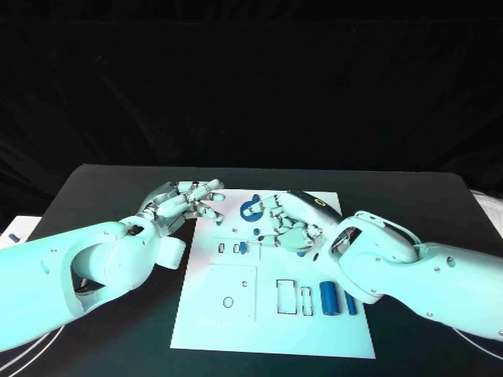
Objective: Assemble the parts on the task board
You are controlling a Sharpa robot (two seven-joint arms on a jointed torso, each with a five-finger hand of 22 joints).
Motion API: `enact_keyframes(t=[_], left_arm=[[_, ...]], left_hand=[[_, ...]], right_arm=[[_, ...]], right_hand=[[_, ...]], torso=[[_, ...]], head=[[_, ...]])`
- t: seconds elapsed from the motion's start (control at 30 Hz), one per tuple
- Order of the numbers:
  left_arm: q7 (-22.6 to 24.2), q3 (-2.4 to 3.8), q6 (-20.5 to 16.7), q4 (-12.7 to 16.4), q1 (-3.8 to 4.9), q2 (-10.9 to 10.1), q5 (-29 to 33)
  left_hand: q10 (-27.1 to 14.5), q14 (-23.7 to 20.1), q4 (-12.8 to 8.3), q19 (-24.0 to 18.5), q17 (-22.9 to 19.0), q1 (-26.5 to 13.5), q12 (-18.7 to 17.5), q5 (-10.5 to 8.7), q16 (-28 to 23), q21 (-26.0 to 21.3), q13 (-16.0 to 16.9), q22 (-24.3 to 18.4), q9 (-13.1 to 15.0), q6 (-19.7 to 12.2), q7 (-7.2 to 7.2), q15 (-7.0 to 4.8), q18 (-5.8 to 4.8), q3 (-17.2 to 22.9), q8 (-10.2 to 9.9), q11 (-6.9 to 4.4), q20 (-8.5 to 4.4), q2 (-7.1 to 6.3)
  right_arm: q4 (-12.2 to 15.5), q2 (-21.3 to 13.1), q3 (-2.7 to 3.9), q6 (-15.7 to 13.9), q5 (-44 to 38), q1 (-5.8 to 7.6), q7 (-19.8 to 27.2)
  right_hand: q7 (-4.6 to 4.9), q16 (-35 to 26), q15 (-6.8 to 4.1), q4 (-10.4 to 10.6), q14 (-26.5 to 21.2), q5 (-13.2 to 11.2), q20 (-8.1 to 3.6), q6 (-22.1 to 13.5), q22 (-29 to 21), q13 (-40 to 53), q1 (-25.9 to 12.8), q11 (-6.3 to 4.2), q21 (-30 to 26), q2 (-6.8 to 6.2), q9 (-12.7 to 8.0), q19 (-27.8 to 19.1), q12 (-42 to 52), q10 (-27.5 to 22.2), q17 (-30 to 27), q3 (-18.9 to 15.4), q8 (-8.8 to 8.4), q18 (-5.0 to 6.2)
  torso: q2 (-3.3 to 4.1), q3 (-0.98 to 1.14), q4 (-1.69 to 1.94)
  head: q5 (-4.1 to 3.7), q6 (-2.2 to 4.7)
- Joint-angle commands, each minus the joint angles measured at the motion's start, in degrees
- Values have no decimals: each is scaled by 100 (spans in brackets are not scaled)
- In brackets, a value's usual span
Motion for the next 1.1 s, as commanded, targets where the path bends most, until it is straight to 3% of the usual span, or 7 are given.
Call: enact_keyframes(t=[0.03, 0.17, 0.27, 0.33, 0.4, 0.57, 1.1], left_arm=[[-936, 4, 72, -82, 11, 17, -941], [-2079, 6, 511, -180, 80, 40, -1851], [-3103, 7, 1085, -282, 214, 118, -2744], [-3694, 8, 1375, -336, 296, 184, -3405], [-4187, 8, 1619, -398, 367, 273, -4042], [-5039, 9, 2068, -564, 544, 552, -5304], [-6065, 7, 2725, -1033, 790, 1439, -6313]], left_hand=[[489, 484, 28, 694, 2646, -86, 286, -44, 2796, 1458, 209, 1546, 35, 201, -140, -188, -103, -14, 70, -190, -197, -88], [805, 536, 94, 1123, 5226, -212, 1038, -45, 5359, 3395, 923, 3896, 103, 308, -248, -278, -418, -86, 87, -317, -341, -131], [842, 615, 403, 1201, 5822, -642, 1676, -62, 5907, 3878, 1483, 4531, 182, 398, -306, -304, -489, -268, 203, -347, -349, -43], [767, 678, 558, 1259, 6138, -799, 2516, -55, 6187, 4166, 2296, 4912, 267, 444, -365, -337, -531, -419, 329, -397, -365, -1], [416, 715, 802, 1386, 6300, -837, 4264, -72, 6325, 4680, 4019, 5636, 531, 420, -394, -372, -631, -777, 676, -449, -391, 121], [638, 715, 828, 1732, 6300, -917, 5620, -164, 6325, 5169, 5343, 6505, 864, 399, -504, -410, -778, -1089, 1115, -495, -423, 271], [633, 715, 851, 1853, 6300, -1178, 6171, -506, 6325, 5340, 5876, 6853, 2199, -129, -639, -505, -841, -1829, 2385, -609, -499, 534]], right_arm=[[162, -293, 13, 193, 1132, 156, 407], [194, -678, 21, 257, 1925, 388, 421], [133, -916, 23, 232, 2426, 504, 437], [73, -1025, 24, 217, 2649, 551, 450], [18, -1106, 24, 202, 2786, 579, 460], [-95, -1201, 23, 187, 2930, 608, 464], [-286, -1152, 1, 224, 2845, 610, 406]], right_hand=[[-20, -60, 23, 36, 408, 33, 40, 123, 937, 5, 67, -11, -54, 68, 20, 121, 6, -33, 691, -10, 62, 31], [-39, -74, 8, 33, 403, 53, 29, 197, 916, 14, 109, -28, -68, 124, 32, 105, 33, -19, 673, -8, 88, 37], [-44, -78, 1, 22, 402, 85, 22, 218, 915, 19, 138, -35, -70, 152, 33, 105, 47, -12, 670, -4, 92, 37], [-47, -76, -2, 17, 403, 101, 19, 228, 916, 22, 151, -38, -69, 164, 34, 106, 54, -8, 673, -3, 95, 37], [-49, -81, -3, 15, 402, 110, 17, 239, 915, 22, 156, -40, -70, 171, 35, 105, 56, -7, 667, -3, 98, 37], [-55, -91, -8, 12, 399, 130, 12, 268, 896, 8, 164, -45, -82, 183, 39, 90, 40, -15, 654, -9, 109, 42], [-64, -129, -21, -53, 387, 206, -2, 301, 832, -47, 257, -57, -124, 176, 38, 37, -34, -64, 603, -18, 113, 59]], torso=[[-62, 22, -9], [-127, 36, -46], [-182, 42, -63], [-222, 54, -82], [-255, 60, -85], [-318, 81, -96], [-386, 121, -115]], head=[[18, -28], [46, -35], [68, -53], [89, -70], [118, -86], [163, -117], [252, -160]])
